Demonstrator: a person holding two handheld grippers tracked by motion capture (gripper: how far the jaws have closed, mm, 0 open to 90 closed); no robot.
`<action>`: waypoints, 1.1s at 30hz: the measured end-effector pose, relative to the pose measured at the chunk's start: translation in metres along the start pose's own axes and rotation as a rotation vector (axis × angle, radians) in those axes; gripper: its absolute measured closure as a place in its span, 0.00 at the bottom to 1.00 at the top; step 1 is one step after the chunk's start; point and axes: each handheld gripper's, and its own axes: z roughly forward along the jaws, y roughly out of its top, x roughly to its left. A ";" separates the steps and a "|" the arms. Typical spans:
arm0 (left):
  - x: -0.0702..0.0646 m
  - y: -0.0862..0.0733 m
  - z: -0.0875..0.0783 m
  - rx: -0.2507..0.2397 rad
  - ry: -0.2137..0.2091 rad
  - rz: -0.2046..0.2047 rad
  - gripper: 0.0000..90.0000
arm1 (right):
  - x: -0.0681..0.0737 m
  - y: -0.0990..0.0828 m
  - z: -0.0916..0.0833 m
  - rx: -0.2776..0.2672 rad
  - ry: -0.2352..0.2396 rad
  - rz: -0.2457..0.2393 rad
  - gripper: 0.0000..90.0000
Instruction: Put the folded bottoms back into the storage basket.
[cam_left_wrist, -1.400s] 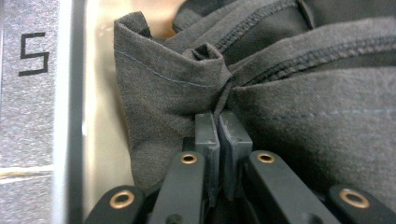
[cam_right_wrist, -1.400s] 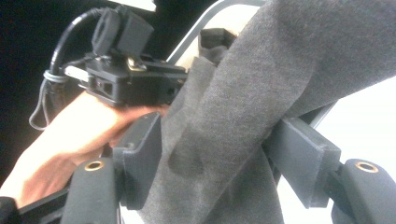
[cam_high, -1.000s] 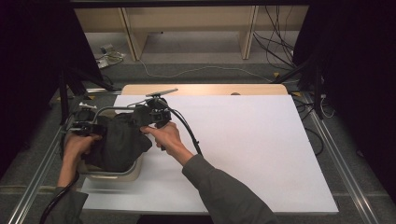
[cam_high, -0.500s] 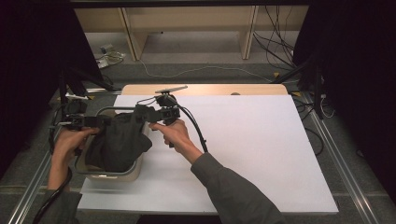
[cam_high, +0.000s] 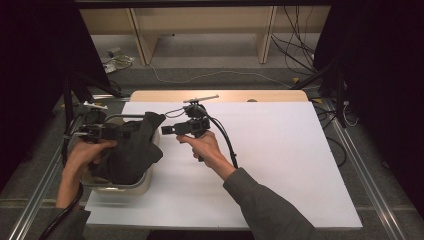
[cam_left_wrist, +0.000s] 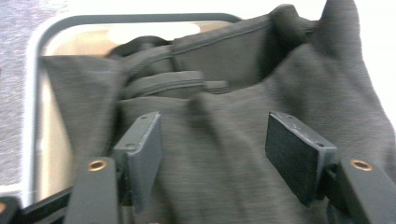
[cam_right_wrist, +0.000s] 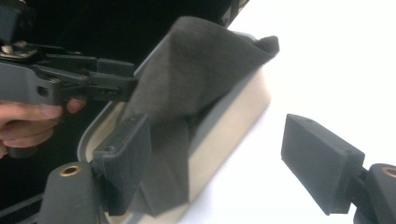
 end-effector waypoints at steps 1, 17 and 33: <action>-0.003 -0.001 0.001 0.005 -0.003 0.012 0.44 | -0.002 -0.001 -0.002 0.001 -0.005 0.000 0.27; -0.007 -0.029 0.043 0.140 -0.028 0.053 0.99 | -0.031 -0.029 -0.037 -0.002 -0.025 0.010 0.28; -0.007 -0.040 0.077 0.209 -0.054 0.052 0.99 | -0.037 -0.048 -0.067 -0.028 -0.063 -0.046 0.28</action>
